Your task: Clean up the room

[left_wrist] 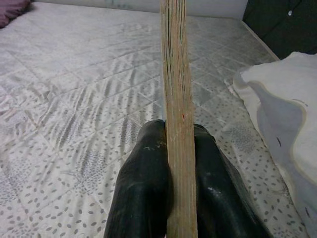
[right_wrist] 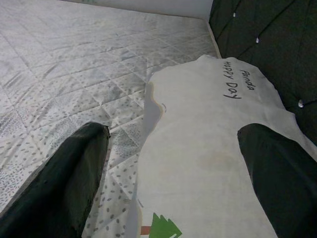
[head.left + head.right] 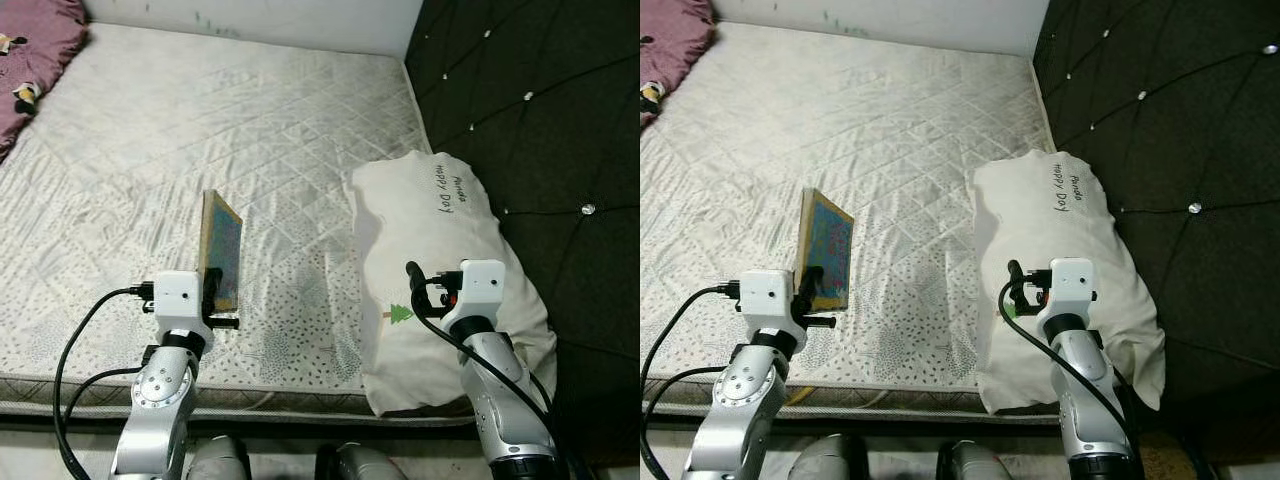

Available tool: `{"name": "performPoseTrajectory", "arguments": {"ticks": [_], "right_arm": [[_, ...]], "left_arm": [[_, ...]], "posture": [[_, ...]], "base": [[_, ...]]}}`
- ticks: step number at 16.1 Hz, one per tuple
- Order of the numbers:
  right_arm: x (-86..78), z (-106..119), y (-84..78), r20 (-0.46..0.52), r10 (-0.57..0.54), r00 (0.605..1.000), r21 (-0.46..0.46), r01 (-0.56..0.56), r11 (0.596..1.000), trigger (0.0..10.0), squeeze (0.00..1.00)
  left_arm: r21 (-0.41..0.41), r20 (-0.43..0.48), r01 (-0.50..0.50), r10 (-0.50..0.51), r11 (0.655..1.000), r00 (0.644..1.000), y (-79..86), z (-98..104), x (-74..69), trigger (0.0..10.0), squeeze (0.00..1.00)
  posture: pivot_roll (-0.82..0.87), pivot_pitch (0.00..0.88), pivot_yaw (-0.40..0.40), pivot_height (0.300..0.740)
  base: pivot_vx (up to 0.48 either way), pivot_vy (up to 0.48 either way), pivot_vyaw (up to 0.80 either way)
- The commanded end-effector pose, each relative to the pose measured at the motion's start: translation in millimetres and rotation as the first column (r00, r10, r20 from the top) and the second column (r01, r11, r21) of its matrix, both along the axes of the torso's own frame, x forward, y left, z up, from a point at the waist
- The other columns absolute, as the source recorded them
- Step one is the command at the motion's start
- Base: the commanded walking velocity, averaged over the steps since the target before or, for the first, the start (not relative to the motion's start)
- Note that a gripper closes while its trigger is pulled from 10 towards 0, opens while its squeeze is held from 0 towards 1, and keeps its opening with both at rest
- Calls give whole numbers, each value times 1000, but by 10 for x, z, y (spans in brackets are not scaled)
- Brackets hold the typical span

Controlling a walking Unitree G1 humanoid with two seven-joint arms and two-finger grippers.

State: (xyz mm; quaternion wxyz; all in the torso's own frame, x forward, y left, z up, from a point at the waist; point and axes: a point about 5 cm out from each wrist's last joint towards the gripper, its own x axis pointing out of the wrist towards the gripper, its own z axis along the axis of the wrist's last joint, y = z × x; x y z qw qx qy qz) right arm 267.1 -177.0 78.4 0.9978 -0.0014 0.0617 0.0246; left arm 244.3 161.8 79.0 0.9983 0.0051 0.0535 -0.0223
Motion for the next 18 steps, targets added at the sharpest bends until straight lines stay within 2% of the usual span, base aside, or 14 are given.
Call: {"name": "performPoseTrajectory", "arguments": {"ticks": [1, 15, 18], "right_arm": [[-3, -15, -48, -15, -16, 1000, 10, 17, 1000, 10000, 0], [7, -22, -48, -30, -1, 1000, 13, 1, 1000, 10000, 0], [7, -21, -47, -29, 4, 1000, 15, -4, 1000, 10000, 0]], "left_arm": [[-11, 65, 26, -25, 1000, 998, -29, 152, 35, 10000, 0], [-27, 56, -2, 4, 1000, 998, -32, 147, 22, 10000, 0], [-13, 59, 1, 0, 1000, 998, -46, 145, 17, 10000, 0]], "posture": [[25, 130, -86, 740], [20, 142, -97, 740], [19, 143, -98, 706]], "base": [[0, 0, 0], [0, 0, 0], [0, 0, 0]]}}
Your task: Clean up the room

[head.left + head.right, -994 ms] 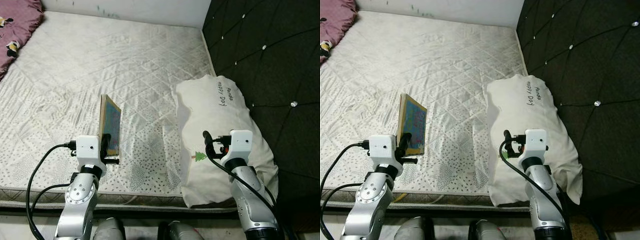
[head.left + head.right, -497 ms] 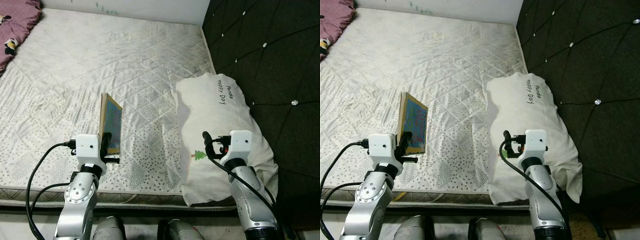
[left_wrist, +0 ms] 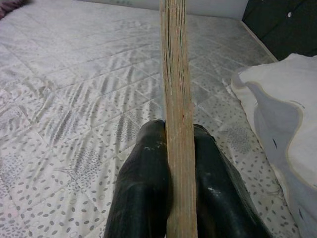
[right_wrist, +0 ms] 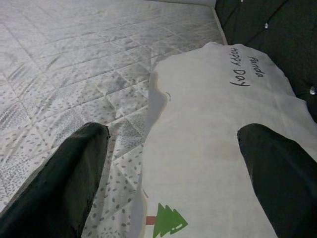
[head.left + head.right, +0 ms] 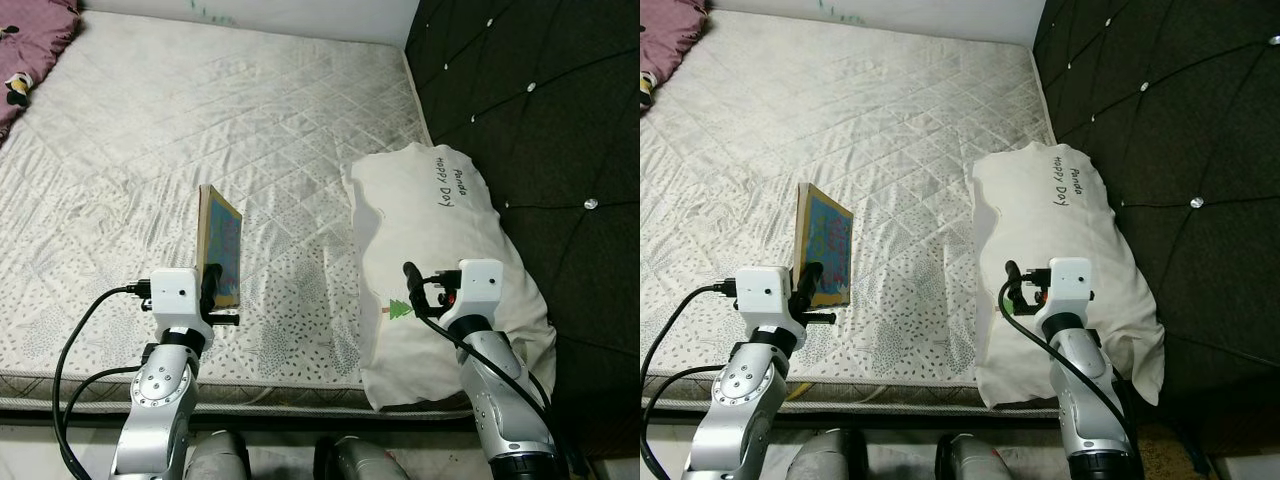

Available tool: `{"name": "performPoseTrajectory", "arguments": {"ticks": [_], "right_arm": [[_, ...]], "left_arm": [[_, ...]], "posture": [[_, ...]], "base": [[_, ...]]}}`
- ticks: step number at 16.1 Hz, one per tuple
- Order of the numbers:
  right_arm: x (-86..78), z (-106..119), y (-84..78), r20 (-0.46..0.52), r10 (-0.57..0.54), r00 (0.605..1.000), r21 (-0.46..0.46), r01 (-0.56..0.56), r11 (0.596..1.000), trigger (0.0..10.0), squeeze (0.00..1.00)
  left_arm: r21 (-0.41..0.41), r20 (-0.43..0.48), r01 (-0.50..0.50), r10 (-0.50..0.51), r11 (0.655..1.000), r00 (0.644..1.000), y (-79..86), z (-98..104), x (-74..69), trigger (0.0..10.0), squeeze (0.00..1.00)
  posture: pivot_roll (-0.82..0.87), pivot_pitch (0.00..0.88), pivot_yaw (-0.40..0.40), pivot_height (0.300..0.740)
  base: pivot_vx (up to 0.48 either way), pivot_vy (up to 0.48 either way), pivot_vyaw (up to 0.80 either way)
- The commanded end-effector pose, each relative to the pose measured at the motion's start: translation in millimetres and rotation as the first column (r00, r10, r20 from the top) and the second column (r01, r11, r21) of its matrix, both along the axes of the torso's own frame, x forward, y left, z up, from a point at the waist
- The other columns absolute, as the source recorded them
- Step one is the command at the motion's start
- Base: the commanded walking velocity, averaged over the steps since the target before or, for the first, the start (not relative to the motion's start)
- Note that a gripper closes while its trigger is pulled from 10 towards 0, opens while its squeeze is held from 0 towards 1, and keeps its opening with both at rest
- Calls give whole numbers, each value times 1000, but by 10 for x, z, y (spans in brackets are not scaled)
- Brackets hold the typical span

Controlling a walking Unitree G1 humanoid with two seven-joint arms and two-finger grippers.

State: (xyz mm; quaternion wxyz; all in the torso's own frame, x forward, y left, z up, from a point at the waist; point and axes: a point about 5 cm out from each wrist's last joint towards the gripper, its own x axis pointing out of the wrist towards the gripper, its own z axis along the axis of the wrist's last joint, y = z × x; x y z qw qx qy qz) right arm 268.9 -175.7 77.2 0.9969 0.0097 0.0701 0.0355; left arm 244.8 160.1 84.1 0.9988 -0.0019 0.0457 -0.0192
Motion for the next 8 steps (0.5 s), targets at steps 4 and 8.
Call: {"name": "performPoseTrajectory", "arguments": {"ticks": [4, 8], "right_arm": [[-16, -9, -56, -12, -14, 1000, -9, 14, 1000, 10000, 0], [-10, -5, -45, -4, -12, 1000, 1, 12, 1000, 10000, 0]], "left_arm": [[33, 54, -5, 3, 999, 999, -27, 94, 15, 10000, 0], [11, 57, -39, 38, 999, 998, 1, 95, 19, 10000, 0]], "posture": [[19, 144, -99, 648], [21, 145, -100, 624]], "base": [[0, 0, 0], [0, 0, 0]]}}
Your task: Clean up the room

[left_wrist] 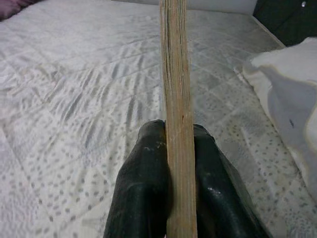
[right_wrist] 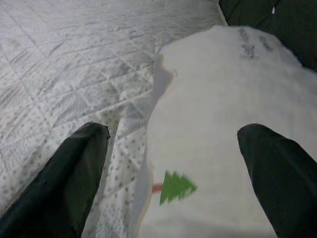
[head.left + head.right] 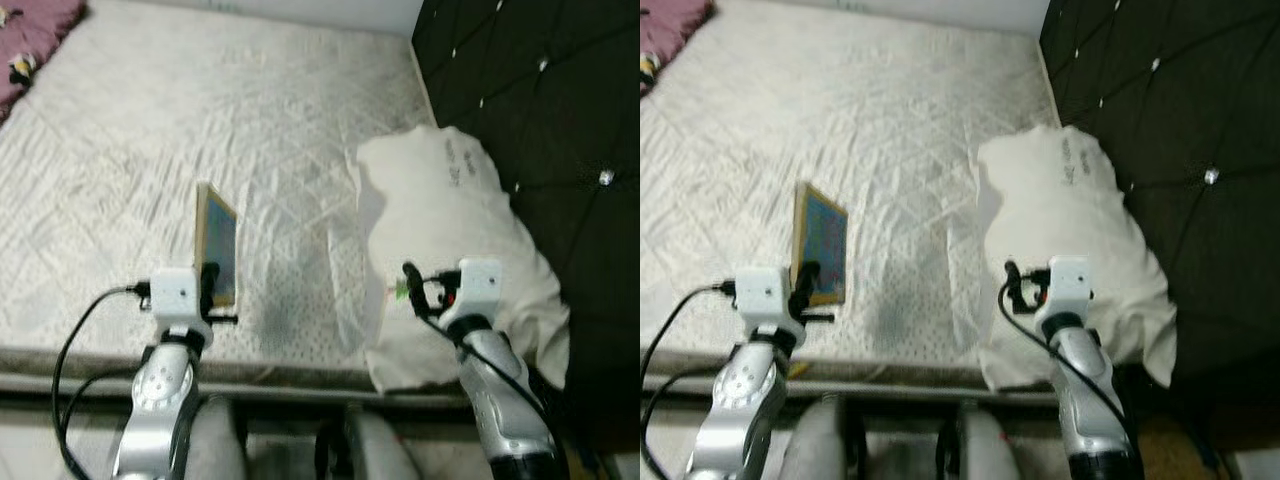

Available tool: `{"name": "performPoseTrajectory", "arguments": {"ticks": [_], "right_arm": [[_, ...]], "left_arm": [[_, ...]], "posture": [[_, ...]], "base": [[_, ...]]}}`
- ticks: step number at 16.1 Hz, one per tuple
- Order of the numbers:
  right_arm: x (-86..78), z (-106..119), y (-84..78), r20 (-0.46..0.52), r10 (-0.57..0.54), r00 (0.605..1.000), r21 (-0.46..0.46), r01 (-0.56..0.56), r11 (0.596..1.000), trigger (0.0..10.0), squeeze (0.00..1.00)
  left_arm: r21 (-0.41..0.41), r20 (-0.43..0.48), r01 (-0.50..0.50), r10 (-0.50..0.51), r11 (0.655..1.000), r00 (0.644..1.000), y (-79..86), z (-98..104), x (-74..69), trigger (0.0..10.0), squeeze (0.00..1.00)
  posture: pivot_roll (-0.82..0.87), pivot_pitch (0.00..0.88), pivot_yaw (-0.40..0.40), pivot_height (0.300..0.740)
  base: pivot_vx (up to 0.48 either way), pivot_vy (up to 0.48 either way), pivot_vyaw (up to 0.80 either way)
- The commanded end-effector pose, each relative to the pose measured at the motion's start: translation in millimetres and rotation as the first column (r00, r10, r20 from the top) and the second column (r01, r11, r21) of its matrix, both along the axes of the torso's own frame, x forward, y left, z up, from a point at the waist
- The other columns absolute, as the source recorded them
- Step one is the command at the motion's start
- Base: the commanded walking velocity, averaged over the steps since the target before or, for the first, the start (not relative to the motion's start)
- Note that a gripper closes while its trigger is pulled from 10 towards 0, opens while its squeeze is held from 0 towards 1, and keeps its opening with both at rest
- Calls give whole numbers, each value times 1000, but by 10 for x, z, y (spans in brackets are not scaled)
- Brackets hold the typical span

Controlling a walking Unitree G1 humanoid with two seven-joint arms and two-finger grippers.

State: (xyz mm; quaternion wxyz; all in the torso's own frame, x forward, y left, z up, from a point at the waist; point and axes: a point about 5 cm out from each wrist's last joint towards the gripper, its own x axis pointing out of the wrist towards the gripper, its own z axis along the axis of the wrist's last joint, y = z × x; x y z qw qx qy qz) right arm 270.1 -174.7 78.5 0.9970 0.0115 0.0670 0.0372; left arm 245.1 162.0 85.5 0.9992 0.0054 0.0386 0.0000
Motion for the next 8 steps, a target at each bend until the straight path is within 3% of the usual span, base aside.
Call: {"name": "performPoseTrajectory", "arguments": {"ticks": [1, 8], "right_arm": [[-14, -17, -49, -11, -11, 1000, -7, 11, 1000, 10000, 0], [51, -20, -28, -26, 17, 1000, -26, -18, 1000, 10000, 0]], "left_arm": [[-15, 52, -10, 11, 1000, 999, 10, 98, 24, 10000, 0], [-28, 87, -58, 60, 998, 994, 91, 166, 47, 10000, 0]], "posture": [[23, 145, -102, 624], [41, 179, -138, 624]], "base": [[0, 0, 0], [0, 0, 0]]}}
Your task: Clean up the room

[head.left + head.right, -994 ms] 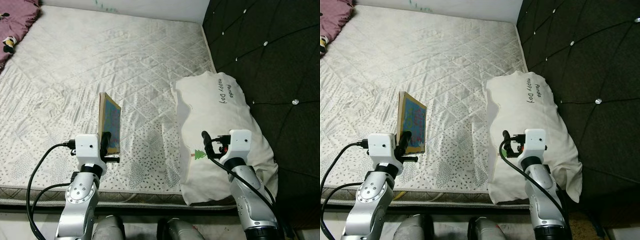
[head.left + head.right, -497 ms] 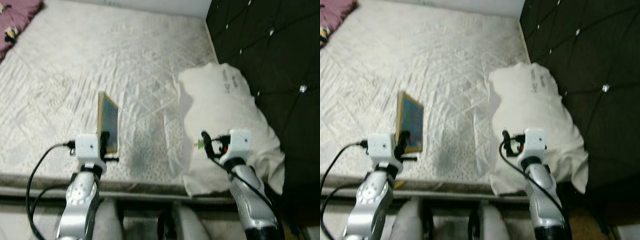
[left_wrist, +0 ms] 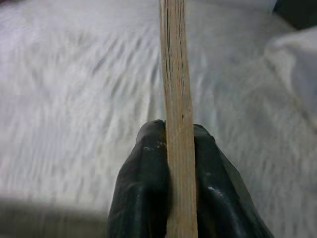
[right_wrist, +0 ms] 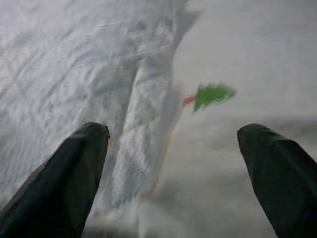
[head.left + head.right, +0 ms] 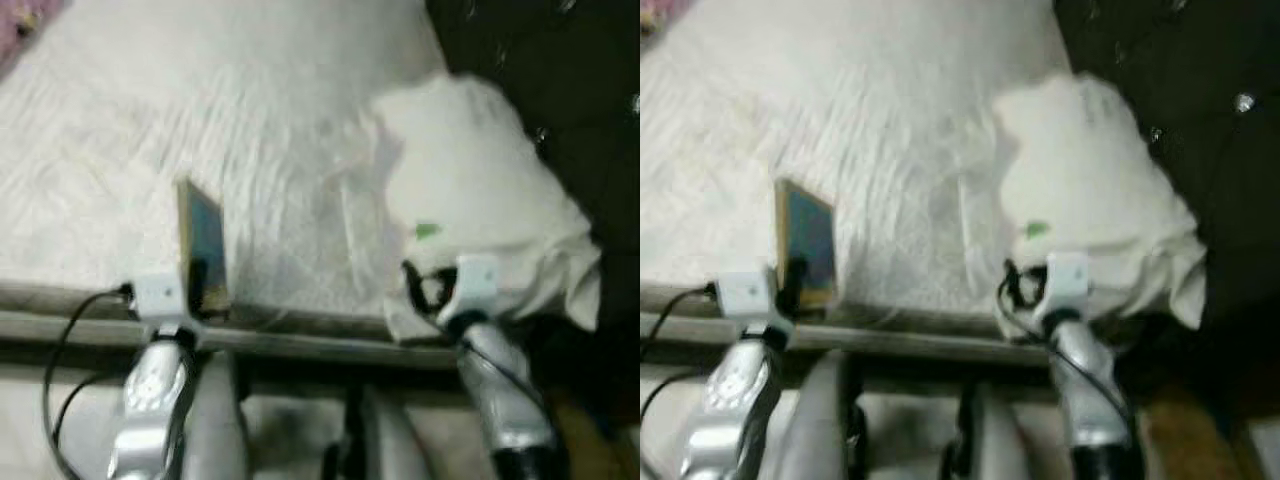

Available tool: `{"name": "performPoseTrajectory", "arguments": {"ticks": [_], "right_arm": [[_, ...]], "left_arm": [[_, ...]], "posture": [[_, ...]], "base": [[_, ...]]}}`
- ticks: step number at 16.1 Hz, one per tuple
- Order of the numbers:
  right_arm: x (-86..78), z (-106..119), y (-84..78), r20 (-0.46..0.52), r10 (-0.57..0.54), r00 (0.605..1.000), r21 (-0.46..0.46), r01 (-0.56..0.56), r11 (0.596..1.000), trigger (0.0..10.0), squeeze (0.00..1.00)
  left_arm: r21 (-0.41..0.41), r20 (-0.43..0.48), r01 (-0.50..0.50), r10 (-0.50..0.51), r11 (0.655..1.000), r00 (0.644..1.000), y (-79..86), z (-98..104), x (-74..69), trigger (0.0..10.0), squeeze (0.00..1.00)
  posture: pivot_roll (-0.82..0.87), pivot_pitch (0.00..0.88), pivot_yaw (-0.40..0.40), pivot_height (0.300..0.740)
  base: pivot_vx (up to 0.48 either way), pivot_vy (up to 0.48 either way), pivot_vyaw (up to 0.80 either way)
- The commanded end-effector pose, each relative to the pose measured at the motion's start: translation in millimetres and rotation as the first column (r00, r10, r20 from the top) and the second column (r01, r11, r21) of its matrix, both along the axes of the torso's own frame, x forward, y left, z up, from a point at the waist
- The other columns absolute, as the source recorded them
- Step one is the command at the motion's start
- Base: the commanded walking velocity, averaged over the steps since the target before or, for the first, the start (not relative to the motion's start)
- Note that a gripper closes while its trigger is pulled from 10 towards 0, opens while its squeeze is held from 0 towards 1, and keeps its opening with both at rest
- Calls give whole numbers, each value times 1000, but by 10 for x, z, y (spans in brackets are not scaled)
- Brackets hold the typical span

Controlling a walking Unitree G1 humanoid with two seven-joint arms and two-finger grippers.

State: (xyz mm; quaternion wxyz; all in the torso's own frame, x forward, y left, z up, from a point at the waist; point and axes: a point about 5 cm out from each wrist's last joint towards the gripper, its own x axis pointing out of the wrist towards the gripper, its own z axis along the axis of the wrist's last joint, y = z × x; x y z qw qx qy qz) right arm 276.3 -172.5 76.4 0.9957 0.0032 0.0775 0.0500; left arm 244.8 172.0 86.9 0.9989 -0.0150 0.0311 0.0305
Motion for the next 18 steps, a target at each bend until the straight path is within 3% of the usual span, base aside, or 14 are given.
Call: {"name": "performPoseTrajectory", "arguments": {"ticks": [1, 5, 16, 18], "right_arm": [[-8, 1, -46, -5, -8, 1000, -11, 8, 1000, 10000, 0], [14, 11, -50, -6, -8, 1000, -17, 8, 1000, 10000, 0], [30, 27, -33, 8, -12, 1000, -25, 12, 1000, 10000, 0], [23, 20, -50, 6, -17, 1000, -25, 18, 1000, 10000, 0]], "left_arm": [[23, 76, -13, 11, 1000, 997, 8, 158, 48, 10000, 0], [-1, 74, 8, -8, 1000, 997, 10, 170, 56, 10000, 0], [-37, 94, 60, -57, 997, 994, -82, 189, 88, 10000, 0], [-57, 94, 70, -65, 996, 994, -109, 183, 98, 10000, 0]], "posture": [[39, 181, -138, 624], [28, 190, -141, 624], [20, 167, -133, 624], [20, 165, -132, 624]], "base": [[0, 0, 0], [0, 0, 0], [316, 0, 0], [0, 0, 0]]}}
